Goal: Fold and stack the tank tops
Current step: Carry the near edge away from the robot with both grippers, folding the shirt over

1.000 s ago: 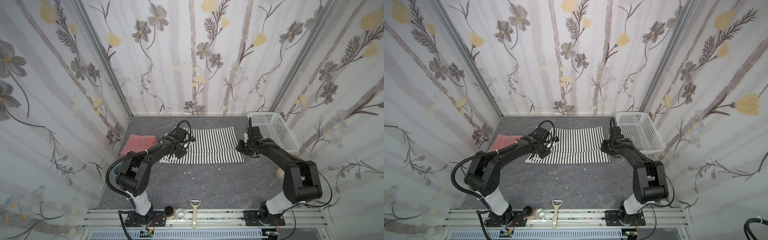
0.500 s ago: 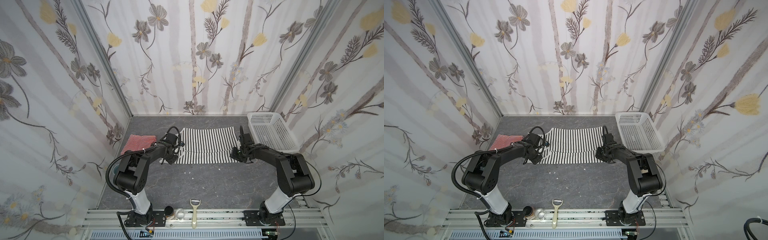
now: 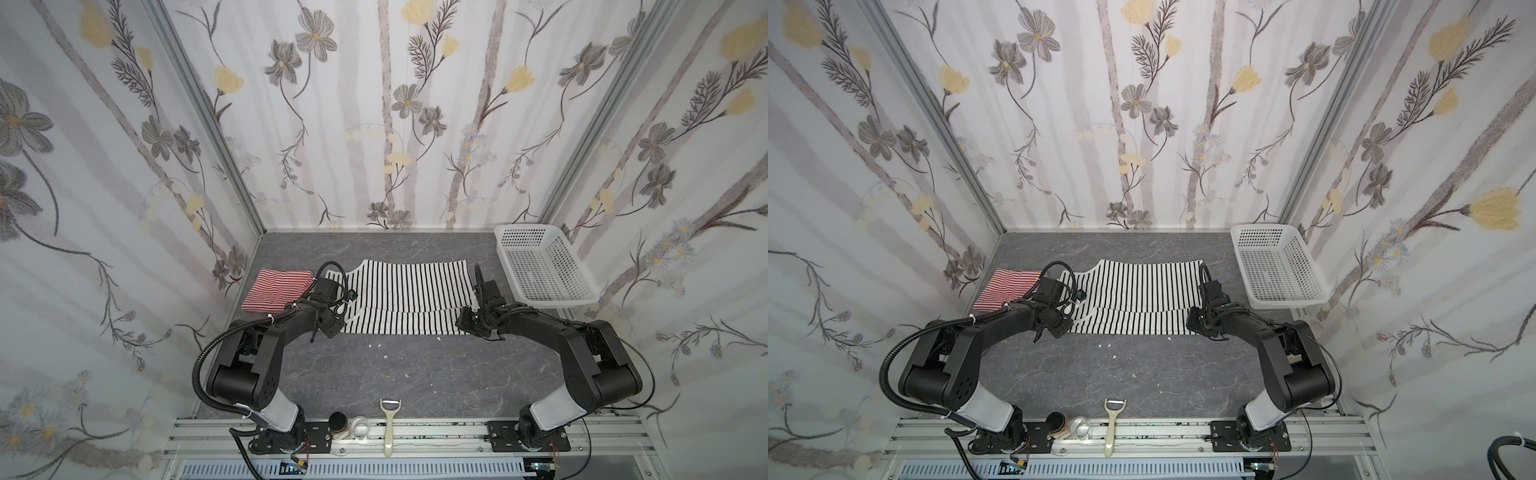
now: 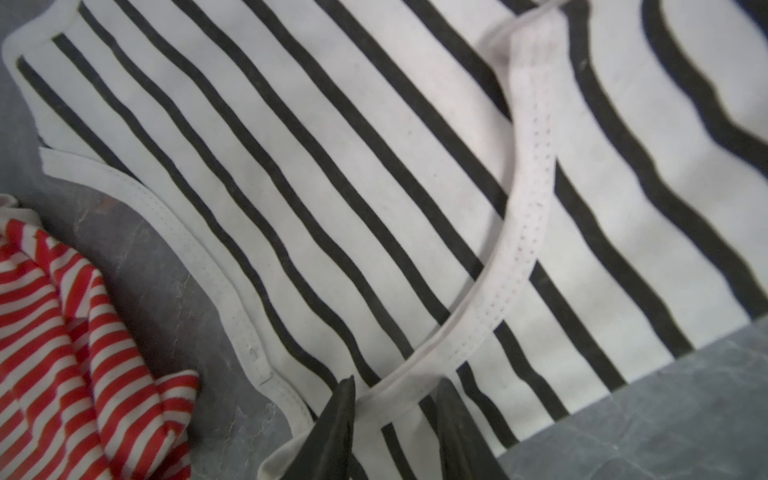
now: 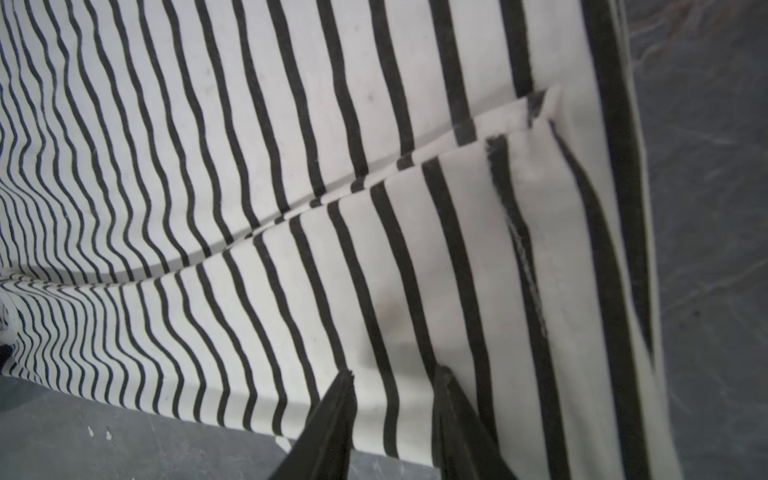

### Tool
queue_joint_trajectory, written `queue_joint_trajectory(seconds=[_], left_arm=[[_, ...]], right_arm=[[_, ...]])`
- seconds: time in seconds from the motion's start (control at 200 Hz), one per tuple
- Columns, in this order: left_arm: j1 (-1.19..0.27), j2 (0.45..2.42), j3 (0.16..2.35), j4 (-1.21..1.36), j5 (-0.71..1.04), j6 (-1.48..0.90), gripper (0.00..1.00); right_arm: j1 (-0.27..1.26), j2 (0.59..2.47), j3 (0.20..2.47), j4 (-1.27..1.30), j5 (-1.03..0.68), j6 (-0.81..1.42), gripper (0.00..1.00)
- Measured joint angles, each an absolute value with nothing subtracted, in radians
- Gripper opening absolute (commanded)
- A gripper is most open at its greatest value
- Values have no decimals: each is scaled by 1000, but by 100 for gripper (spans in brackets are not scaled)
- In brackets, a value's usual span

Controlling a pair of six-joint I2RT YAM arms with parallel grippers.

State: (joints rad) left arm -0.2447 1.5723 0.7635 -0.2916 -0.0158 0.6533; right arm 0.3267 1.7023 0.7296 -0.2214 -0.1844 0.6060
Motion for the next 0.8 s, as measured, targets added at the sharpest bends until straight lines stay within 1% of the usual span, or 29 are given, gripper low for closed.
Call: queue_joint_trajectory(seconds=[0.1,0.25,0.29,0.395,0.415,0.5,0.585,0.615,0.675,0.799], left_arm=[[-237,1536,735,-295,-19,666,35],[-236,1493,719,-367,-21,682,35],[-236,1484,719,-394,-20,685,35],[-234,1480,741,-453,-22,684,41],[-234,1481,751,-466,-23,684,41],[-234,1499,826,-496,-14,672,44],[-234,1550,938,-500,17,643,45],[-234,1575,983,-502,32,625,45],[-234,1634,1072,-496,54,597,45],[-234,1799,1272,-479,99,532,45]], right_arm=[[353,1654,694,-250,-184,624,36],[379,1612,664,-278,-184,646,37],[379,1610,663,-282,-184,647,38],[379,1605,680,-308,-184,650,42],[379,1600,685,-317,-184,650,44],[377,1581,754,-363,-186,648,46],[367,1599,852,-368,-199,634,46],[360,1622,891,-365,-208,624,50],[339,1679,972,-373,-210,607,54],[271,1813,1135,-388,-218,564,55]])
